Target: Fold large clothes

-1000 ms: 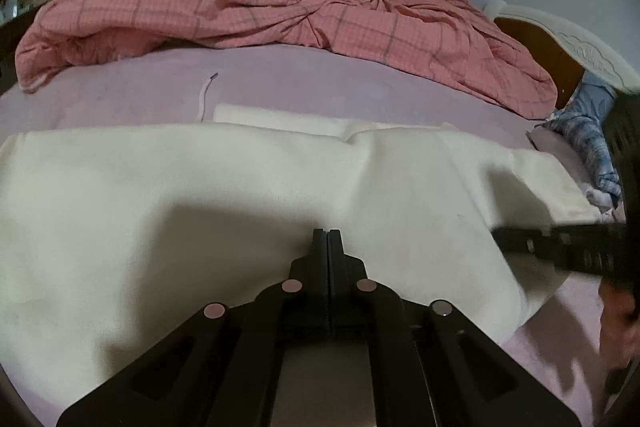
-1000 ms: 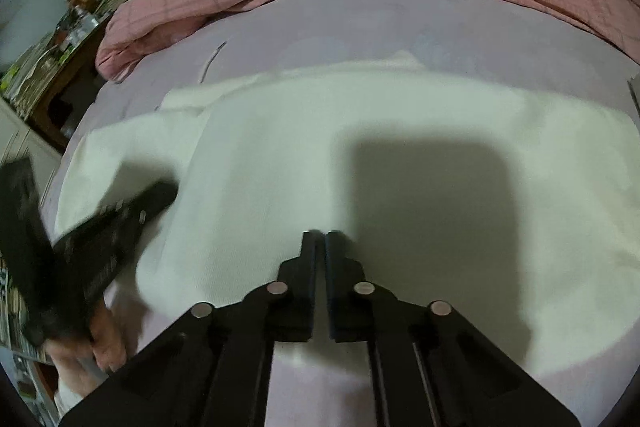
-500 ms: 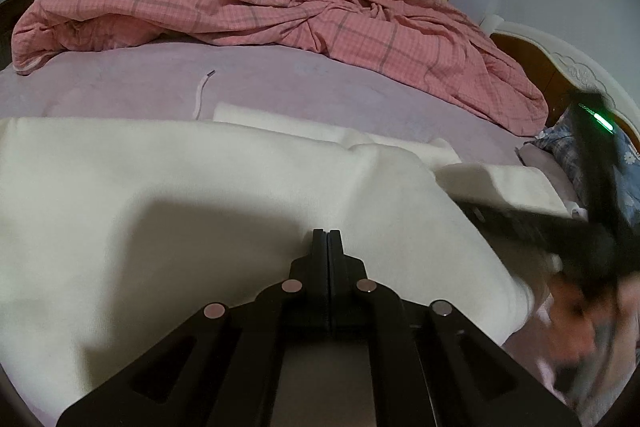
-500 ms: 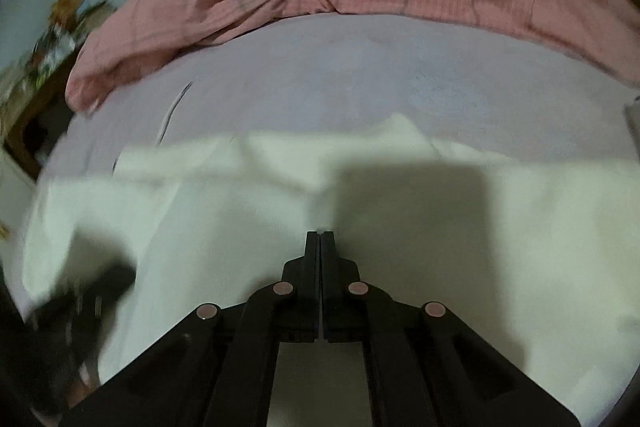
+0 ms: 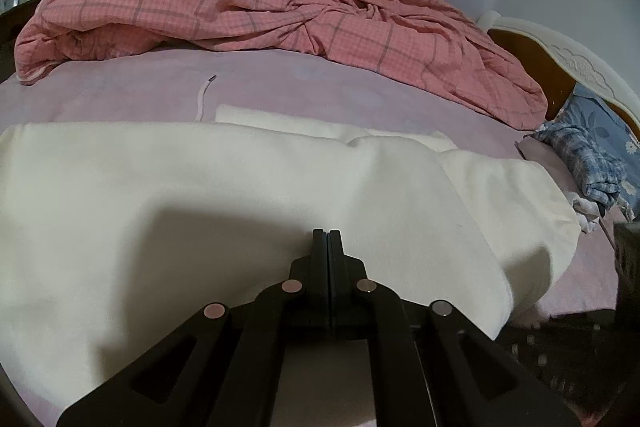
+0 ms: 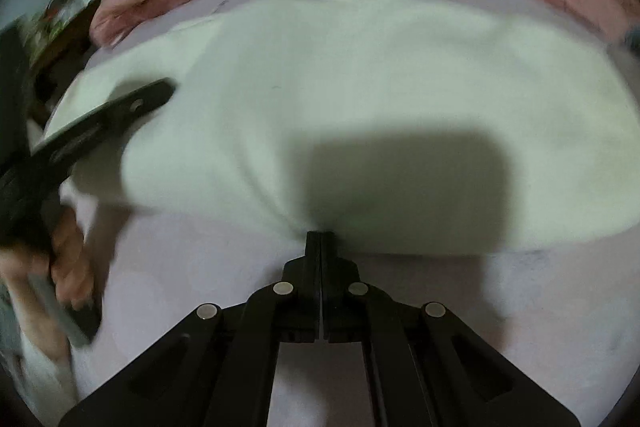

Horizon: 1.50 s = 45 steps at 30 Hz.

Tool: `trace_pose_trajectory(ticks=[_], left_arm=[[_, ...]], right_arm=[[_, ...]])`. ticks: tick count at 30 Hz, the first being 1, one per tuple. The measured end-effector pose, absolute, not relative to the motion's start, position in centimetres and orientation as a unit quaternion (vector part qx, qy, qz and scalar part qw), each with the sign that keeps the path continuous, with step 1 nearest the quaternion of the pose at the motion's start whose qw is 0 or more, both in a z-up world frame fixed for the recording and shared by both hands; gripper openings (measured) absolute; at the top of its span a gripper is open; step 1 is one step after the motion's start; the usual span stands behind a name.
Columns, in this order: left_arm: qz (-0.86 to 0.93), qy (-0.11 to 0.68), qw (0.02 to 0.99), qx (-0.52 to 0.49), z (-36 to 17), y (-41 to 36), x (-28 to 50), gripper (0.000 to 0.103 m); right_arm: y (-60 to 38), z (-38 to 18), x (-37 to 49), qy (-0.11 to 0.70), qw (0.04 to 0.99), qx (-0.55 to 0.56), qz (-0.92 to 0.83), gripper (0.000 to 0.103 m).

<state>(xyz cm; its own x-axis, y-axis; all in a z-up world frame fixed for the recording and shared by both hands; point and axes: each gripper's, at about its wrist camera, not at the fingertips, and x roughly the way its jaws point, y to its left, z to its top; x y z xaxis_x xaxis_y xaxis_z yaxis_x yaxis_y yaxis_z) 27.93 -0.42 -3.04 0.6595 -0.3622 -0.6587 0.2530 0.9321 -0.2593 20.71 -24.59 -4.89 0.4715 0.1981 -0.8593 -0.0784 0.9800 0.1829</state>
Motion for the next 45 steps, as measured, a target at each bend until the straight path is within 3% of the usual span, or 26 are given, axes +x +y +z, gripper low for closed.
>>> trace_pose_trajectory(ticks=[11,23,27,35,45], left_arm=[[-0.173,0.380,0.905,-0.082,-3.1,-0.3,28.2,0.003],[-0.170,0.382,0.905,-0.084,-3.3,-0.5,28.3,0.003],[-0.172,0.383,0.903,-0.089,-3.3,-0.4,28.5,0.003],[-0.172,0.381,0.904,-0.084,-3.2,-0.6,28.8,0.003],[-0.202,0.403,0.888,-0.089,-1.1,2.1,25.7,0.001]], right_arm=[[-25.3,0.4,20.5,0.466,0.878,0.072,0.081,0.000],[-22.8,-2.6,31.9,0.453,0.891,0.030,0.018,0.000],[-24.5,-3.2,36.9,0.491,0.864,0.111,0.019,0.000],[-23.1,-2.4,26.4,0.439,0.897,0.027,0.033,0.000],[-25.3,-2.9,21.6,0.414,0.902,0.092,0.079,0.000]])
